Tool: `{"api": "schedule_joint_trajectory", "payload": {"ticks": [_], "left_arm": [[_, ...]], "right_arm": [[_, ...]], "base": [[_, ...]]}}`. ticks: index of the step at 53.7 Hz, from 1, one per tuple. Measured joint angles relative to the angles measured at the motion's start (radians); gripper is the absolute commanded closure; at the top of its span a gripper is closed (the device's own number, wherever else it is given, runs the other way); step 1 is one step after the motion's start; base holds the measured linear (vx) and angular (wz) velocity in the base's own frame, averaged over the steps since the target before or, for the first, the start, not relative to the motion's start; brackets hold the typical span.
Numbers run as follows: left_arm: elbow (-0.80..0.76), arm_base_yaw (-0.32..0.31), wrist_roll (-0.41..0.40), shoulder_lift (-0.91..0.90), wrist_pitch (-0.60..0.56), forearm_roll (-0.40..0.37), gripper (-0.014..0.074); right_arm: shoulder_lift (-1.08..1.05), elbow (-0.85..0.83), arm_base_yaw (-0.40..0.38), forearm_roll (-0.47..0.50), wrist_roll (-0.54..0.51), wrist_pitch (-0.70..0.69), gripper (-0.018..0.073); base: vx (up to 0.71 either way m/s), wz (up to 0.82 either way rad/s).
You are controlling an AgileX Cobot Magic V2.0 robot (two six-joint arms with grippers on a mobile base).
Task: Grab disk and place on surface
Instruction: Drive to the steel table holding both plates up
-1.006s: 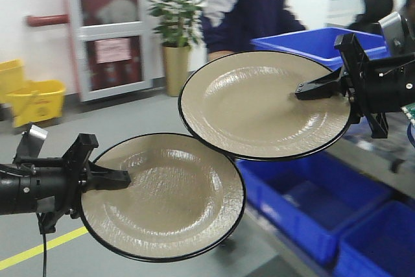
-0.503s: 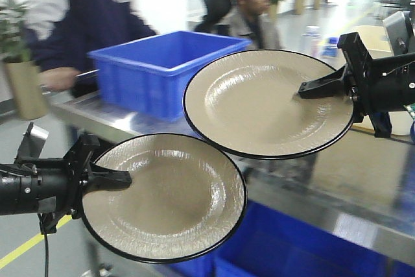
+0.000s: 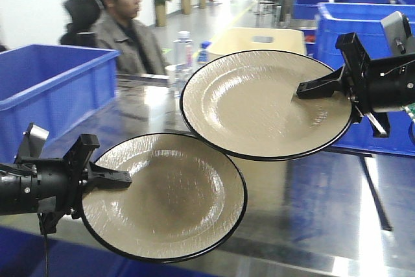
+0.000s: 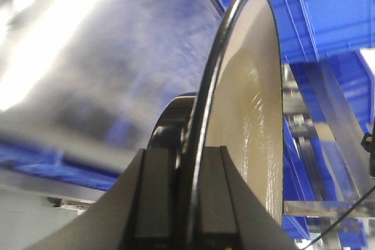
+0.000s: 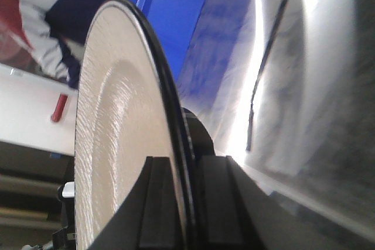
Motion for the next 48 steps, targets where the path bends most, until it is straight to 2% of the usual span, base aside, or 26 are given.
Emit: {"api": "schedule_joint_trajectory", "payload": {"ticks": [22,48], "left_arm": [[0.0,0.0,0.0,0.0,0.002,0.0,0.0598],[0.0,0.0,0.0,0.0,0.002,0.0,0.0598]], "right_arm": [[0.0,0.0,0.0,0.0,0.0,0.0,0.0567],[0.0,0.0,0.0,0.0,0.0,0.0,0.0567]], "base": [[0.21,-0.41],[0.15,-0.12]]}}
